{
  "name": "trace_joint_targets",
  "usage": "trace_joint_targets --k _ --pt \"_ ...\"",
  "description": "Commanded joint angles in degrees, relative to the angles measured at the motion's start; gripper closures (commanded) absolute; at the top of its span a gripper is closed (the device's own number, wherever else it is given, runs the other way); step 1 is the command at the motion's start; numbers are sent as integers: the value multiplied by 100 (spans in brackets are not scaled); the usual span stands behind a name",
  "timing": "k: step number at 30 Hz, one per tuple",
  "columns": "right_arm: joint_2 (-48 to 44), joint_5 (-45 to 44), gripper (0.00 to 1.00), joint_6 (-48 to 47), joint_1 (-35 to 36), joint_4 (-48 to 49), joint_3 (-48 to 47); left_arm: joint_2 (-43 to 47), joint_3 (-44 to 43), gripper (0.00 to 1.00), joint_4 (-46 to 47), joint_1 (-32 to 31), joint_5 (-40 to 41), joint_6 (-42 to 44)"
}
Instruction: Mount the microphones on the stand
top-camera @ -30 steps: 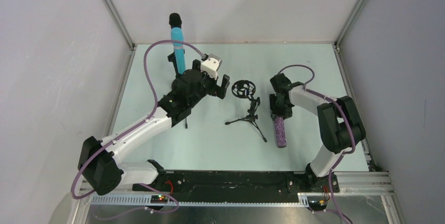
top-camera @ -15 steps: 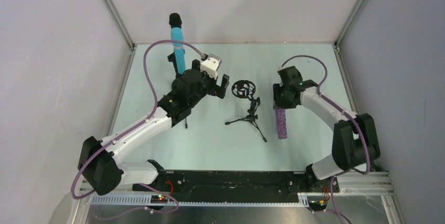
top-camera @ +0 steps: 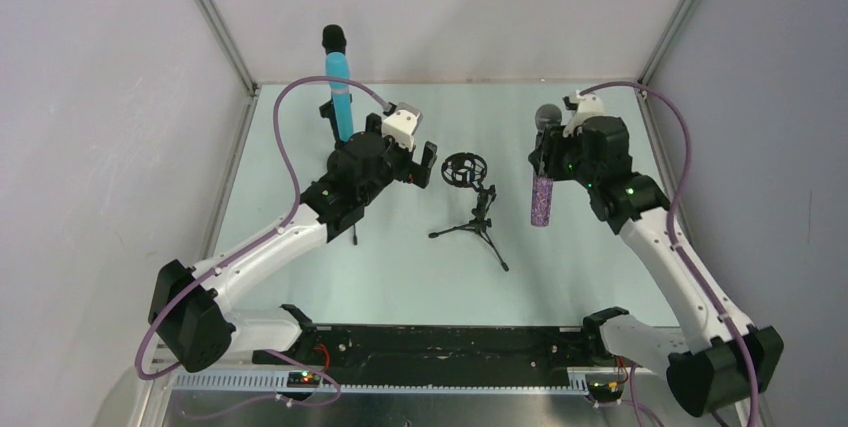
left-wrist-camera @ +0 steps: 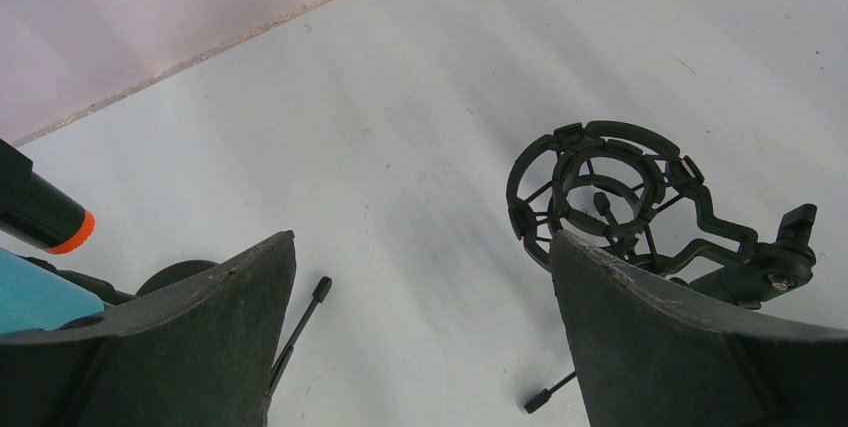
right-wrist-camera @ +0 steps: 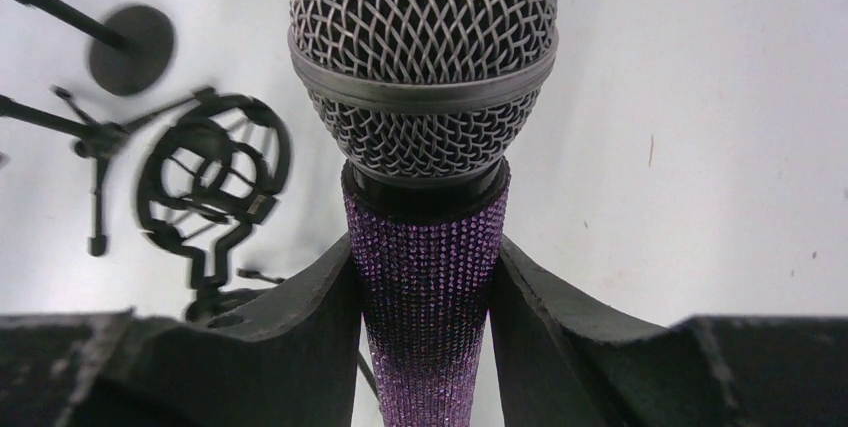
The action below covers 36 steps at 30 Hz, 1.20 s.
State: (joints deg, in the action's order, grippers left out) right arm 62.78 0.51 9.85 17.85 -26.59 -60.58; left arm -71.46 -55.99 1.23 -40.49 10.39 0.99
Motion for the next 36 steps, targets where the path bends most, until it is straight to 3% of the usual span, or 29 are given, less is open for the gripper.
trace_joint_targets --k 1,6,15,31,36 --pt "-598 432 90 -111 -53 887 -237 156 35 0 228 -24 92 -38" --pt "-1221 750 90 -37 -72 1431 -63 158 30 0 228 -20 90 -38" --pt "-2513 642 82 -61 -72 3633 1263 179 33 0 228 -13 122 -55" --pt "-1908 1256 90 188 -48 4870 1357 155 28 0 228 -12 178 -56" --pt "-1596 1718 98 139 13 5333 1352 159 27 0 228 -14 214 -56"
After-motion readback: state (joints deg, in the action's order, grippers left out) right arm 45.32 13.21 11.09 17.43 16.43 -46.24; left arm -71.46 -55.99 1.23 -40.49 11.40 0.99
